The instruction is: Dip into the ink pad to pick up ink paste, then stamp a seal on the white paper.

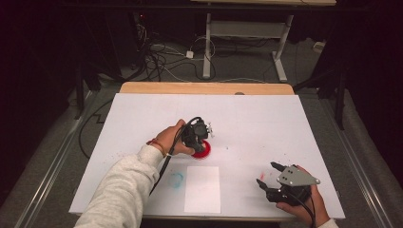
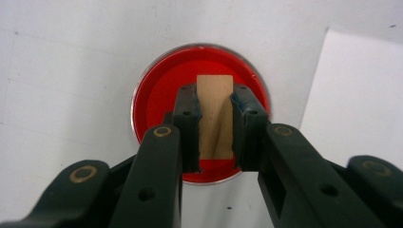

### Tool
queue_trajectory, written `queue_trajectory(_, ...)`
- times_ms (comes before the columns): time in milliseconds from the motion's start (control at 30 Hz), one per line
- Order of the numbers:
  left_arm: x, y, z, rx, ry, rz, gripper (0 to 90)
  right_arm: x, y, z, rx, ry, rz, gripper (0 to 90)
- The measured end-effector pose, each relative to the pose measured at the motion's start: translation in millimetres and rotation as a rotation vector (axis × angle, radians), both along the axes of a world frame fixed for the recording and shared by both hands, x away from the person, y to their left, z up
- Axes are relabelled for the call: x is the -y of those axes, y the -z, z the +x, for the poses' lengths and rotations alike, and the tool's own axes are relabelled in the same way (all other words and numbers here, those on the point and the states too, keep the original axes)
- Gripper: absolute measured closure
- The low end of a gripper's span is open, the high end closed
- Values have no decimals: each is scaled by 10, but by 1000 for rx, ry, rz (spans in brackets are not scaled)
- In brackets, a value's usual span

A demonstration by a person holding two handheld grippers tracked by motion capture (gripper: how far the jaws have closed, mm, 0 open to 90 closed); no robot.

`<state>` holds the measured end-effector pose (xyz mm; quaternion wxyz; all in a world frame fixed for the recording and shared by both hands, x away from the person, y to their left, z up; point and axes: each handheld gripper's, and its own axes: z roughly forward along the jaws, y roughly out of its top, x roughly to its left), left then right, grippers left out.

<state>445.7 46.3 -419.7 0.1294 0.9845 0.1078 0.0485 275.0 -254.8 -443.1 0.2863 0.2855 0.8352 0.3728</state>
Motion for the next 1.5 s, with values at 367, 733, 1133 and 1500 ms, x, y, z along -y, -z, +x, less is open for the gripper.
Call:
queue_trajectory(367, -118, -111, -38, 26, -20, -63, 736, 2, 5, -20, 7, -4, -6, 280)
queue_trajectory(733, -306, -267, -178, 93, -52, -159, 736, 37, -2, -18, 13, 9, 9, 275)
queue_trajectory(1133, -498, -291, -503, 140, -32, -245, 736, 65, -14, -51, 24, 26, -9, 273)
queue_trajectory(1500, -572, -313, -818, 154, 12, -279, 736, 33, 8, -36, 19, 16, -30, 275)
